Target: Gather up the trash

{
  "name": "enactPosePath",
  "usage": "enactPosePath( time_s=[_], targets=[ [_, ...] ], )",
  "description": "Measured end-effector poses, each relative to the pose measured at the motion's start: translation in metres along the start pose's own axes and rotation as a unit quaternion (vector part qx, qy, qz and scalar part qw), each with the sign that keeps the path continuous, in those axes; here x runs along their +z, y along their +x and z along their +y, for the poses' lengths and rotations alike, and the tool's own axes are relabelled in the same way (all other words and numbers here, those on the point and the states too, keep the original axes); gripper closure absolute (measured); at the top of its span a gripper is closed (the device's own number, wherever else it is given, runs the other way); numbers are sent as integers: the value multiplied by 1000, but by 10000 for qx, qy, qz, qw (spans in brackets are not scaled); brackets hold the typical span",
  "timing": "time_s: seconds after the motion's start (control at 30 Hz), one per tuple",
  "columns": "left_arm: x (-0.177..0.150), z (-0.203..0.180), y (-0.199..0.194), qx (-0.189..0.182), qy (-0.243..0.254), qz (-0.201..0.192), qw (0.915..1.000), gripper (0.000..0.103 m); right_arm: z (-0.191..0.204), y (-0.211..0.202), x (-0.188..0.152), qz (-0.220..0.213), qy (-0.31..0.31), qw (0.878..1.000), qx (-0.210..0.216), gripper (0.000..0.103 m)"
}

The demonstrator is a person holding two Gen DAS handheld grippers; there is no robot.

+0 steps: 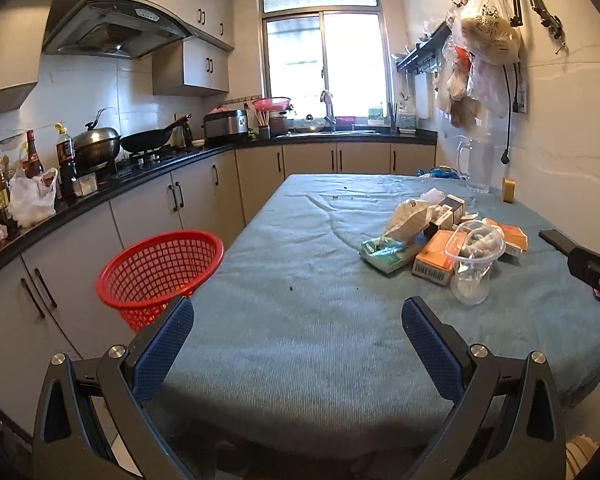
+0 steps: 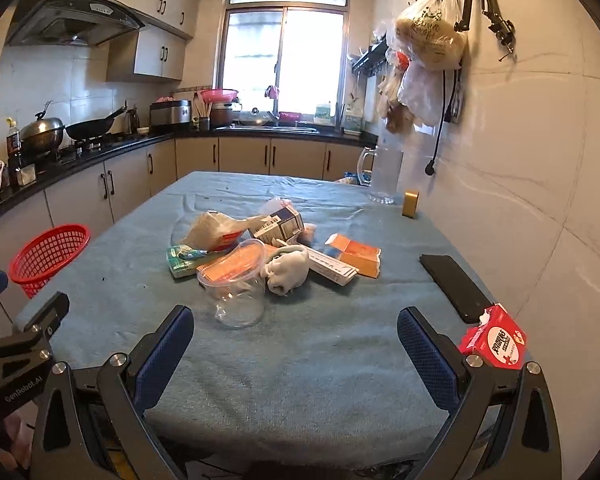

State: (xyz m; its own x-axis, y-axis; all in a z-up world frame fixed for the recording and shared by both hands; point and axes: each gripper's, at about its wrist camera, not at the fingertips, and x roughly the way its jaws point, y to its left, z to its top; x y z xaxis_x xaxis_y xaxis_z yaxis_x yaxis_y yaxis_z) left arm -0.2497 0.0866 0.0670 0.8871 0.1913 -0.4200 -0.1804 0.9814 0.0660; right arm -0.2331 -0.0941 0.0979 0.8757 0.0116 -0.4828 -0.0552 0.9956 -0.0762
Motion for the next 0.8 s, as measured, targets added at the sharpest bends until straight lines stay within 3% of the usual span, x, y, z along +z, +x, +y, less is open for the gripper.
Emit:
enactPosePath(
  time_s=[0.27, 0.8],
  targets=[
    [-15, 1, -4, 158, 128, -45, 9998, 0, 11, 1, -11, 17, -87, 9999, 117, 0],
    [-22, 22, -14, 518, -116, -234, 9983, 0, 43, -7, -26, -105, -565, 9971, 502, 0]
  ],
)
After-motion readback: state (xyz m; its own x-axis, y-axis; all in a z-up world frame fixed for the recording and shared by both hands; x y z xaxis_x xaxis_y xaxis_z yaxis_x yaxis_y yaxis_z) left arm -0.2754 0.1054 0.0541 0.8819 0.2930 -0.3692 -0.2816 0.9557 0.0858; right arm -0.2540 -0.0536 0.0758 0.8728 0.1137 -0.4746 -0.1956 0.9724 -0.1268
